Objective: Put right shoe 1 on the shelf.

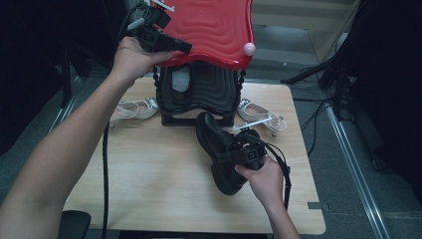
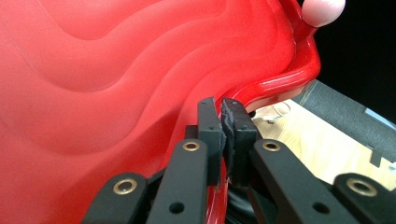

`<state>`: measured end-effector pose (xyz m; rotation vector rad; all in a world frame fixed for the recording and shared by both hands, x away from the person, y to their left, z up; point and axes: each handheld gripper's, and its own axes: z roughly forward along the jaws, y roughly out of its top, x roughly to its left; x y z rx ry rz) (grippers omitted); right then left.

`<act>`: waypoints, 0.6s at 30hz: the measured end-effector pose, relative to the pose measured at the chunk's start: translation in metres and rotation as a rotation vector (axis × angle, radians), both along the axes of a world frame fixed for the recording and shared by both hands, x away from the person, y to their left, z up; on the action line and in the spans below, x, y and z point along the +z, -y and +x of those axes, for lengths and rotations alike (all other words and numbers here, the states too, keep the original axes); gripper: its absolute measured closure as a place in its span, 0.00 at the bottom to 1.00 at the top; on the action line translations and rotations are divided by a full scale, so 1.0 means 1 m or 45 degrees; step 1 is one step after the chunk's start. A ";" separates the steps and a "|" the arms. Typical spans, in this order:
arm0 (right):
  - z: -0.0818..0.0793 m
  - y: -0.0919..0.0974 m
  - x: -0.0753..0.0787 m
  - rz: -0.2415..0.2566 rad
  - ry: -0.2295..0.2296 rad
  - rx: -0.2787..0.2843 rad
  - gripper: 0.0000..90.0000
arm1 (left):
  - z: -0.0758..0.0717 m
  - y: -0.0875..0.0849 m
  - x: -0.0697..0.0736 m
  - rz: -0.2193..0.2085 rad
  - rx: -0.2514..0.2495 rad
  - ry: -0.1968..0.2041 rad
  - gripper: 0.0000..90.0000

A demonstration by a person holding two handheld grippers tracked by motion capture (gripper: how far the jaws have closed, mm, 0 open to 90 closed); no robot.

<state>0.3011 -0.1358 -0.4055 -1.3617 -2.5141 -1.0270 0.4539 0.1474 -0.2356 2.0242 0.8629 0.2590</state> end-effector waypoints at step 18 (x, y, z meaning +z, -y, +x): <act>-0.002 0.000 0.054 -0.001 0.127 0.025 0.97 | 0.008 0.001 -0.003 0.042 0.045 0.002 1.00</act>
